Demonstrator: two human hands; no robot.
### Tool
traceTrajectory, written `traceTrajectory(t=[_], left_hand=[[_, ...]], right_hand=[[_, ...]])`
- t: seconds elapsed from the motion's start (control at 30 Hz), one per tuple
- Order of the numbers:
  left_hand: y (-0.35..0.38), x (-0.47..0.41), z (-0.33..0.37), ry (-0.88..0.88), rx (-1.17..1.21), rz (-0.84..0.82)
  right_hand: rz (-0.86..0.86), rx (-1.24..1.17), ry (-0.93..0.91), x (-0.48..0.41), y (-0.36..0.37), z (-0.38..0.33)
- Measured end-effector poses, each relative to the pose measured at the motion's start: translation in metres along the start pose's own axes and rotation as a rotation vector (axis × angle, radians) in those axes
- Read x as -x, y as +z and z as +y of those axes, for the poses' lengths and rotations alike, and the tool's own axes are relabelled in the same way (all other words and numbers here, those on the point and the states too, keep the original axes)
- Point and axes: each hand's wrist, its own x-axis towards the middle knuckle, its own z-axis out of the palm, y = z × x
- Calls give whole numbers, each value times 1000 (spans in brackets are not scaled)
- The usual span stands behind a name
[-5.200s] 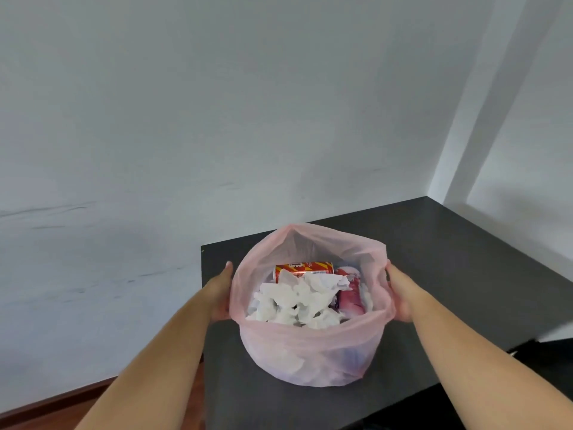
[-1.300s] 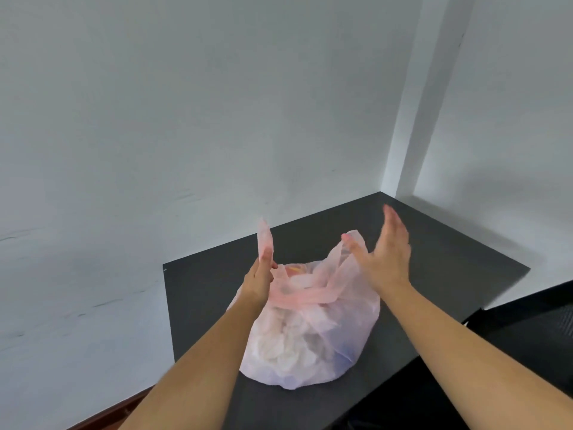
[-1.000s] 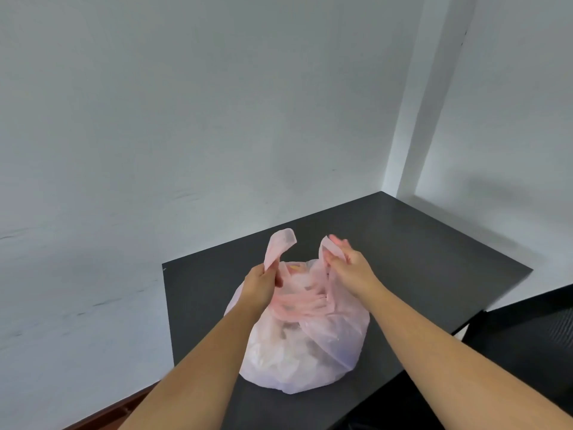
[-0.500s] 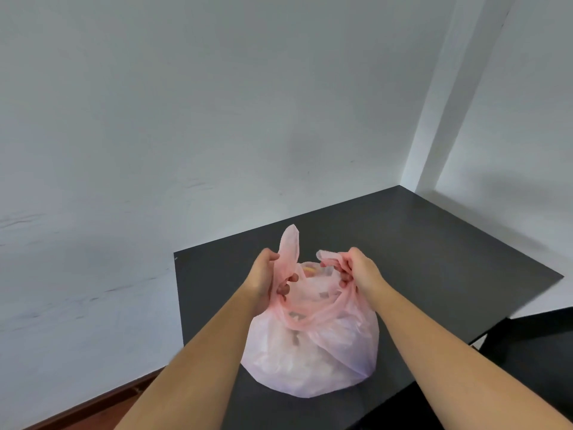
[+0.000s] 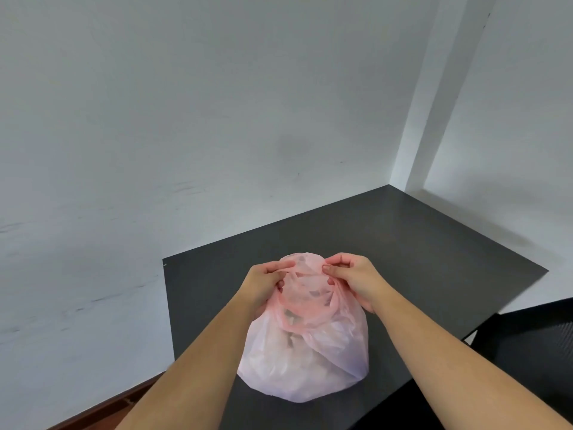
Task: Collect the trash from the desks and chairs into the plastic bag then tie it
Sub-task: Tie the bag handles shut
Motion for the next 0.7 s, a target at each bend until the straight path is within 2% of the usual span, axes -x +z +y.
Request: traceTrajectory(t=[0.2, 0.3, 0.47, 0.6, 0.67, 0.7], left_hand=[[22, 16, 4, 135, -407, -180], [35, 20, 8, 173, -325, -101], [42, 8, -1, 114, -167, 81], [36, 4, 0, 0, 246, 29], [29, 3, -3, 2, 294, -13], [26, 3, -4, 10, 240, -37]], right_hand=[[94, 62, -23, -3, 17, -3], [84, 82, -43, -5, 29, -2], [4, 140, -86, -4, 33, 5], [-62, 544, -65, -5, 23, 10], [-20, 620, -54, -8, 14, 14], [15, 597, -46, -9, 10, 15]])
